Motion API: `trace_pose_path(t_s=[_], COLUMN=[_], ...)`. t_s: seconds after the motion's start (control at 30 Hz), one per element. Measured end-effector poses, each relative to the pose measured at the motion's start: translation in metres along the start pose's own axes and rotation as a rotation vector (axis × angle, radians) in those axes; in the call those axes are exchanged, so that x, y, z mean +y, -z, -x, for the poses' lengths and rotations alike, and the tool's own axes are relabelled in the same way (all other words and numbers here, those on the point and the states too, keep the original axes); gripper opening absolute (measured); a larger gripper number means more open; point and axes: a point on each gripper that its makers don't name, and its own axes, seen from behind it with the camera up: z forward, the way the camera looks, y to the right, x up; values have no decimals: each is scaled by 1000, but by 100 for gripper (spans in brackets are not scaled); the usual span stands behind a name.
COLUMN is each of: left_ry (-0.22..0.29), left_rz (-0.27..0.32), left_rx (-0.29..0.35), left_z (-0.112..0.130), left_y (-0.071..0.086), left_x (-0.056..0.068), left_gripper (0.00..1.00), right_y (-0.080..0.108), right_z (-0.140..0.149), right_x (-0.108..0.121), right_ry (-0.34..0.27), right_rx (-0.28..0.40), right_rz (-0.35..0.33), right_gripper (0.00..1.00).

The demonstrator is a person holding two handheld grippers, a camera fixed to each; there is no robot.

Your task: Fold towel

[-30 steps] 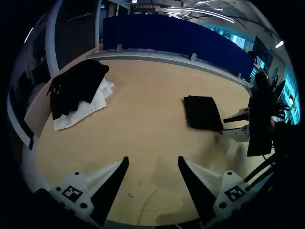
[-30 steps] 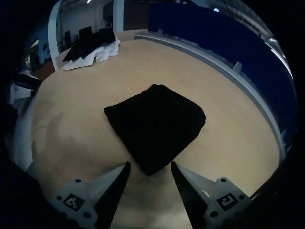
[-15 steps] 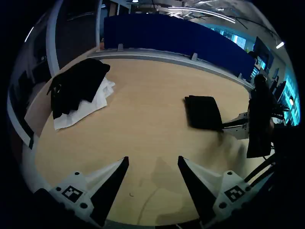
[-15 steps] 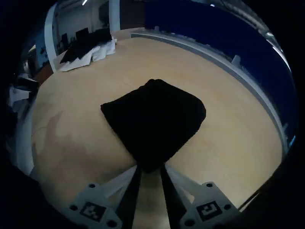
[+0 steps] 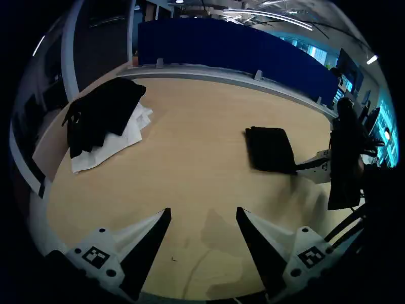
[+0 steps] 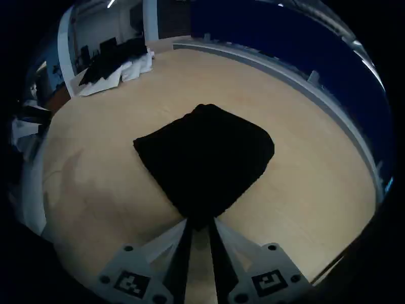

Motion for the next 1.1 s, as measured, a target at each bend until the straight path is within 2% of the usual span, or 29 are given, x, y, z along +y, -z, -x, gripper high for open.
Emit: trace_pose_path(t_s=[0.03,0.3,0.47,0.77,1.1], left_ry=[0,-3,-4,-12,-22], left_rz=[0,-2,0,9,25], left_rx=[0,1,4,28,80], left_z=[0,-1,-3,-17,-44], left_y=[0,0,1,3,13], left_x=[0,0,1,7,18], left_gripper=[96,95,95,96,95], right_y=[0,-1,8,41,88], right_z=[0,-6,-18,-75,-141], right_x=[1,3,3,5,9], right_ry=[-1,-9,1,26,58], right_rx=[2,14,44,145,251], right_rz=[4,4,1,-2,-3], right_gripper=[12,9,8,7,7])
